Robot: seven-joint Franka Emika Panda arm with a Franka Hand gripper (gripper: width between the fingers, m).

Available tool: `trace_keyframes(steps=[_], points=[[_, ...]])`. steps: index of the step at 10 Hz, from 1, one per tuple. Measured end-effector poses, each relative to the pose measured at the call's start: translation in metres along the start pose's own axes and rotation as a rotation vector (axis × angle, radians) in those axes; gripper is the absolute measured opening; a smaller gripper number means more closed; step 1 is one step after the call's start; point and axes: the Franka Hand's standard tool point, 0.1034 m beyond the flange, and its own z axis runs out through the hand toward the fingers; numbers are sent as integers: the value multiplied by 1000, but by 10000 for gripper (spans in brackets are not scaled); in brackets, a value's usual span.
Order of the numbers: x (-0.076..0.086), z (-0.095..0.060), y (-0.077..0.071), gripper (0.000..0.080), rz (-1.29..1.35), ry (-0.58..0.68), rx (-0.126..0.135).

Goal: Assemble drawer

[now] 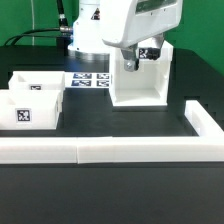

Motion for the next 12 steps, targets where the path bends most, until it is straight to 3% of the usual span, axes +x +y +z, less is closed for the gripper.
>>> trace_keyframes(steps=[8, 9, 11, 12], points=[[-2, 0, 0, 650, 2, -1, 0], [-10, -5, -4, 650, 33, -5, -1], [-21, -14, -31, 650, 184, -20, 2], [-23, -18, -37, 650, 219, -24, 1]])
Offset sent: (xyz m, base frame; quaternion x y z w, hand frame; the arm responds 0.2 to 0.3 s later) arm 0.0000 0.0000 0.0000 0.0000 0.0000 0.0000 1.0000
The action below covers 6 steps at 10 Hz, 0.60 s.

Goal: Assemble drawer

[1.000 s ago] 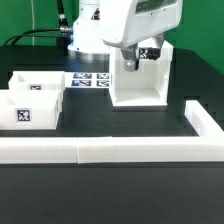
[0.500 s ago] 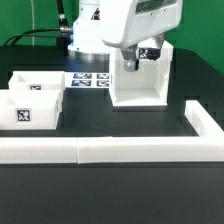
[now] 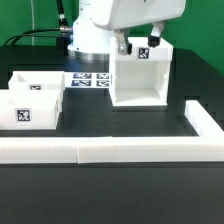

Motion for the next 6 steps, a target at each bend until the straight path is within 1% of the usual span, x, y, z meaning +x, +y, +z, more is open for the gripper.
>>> trace_keyframes(steps=[1, 3, 6], points=[[-3, -3, -2, 650, 14, 0, -2], [-3, 0, -2, 650, 12, -2, 1], [-3, 1, -2, 650, 18, -2, 1]])
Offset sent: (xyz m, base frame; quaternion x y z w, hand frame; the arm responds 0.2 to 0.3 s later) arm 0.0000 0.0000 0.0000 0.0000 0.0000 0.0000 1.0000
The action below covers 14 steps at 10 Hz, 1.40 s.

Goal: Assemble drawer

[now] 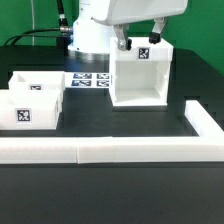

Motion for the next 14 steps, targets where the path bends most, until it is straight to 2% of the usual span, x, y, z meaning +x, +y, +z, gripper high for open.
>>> trace_keyframes(steps=[1, 2, 4, 5, 9, 10, 11, 14], points=[[-4, -3, -10, 650, 113, 11, -10], [-12, -6, -35, 650, 255, 4, -15], [-24, -6, -61, 650, 350, -8, -6], [-35, -5, -68, 650, 384, -12, 15], [-33, -4, -67, 650, 384, -12, 16], [-32, -5, -75, 650, 493, -12, 13], [-32, -4, -91, 650, 563, -20, 12], [-30, 7, -116, 650, 592, 8, 19]])
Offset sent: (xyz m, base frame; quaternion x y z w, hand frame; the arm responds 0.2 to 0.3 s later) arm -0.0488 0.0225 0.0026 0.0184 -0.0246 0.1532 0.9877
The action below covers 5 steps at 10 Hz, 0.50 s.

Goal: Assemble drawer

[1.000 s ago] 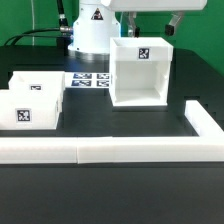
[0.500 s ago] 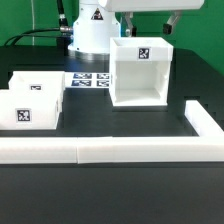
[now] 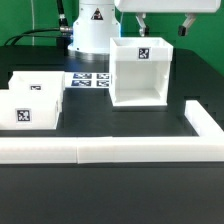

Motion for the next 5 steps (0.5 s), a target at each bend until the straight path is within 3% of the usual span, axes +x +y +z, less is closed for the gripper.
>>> trace_keyframes(steps=[3, 5], points=[[-14, 20, -7, 650, 1, 20, 6], [-15, 23, -10, 650, 2, 19, 7]])
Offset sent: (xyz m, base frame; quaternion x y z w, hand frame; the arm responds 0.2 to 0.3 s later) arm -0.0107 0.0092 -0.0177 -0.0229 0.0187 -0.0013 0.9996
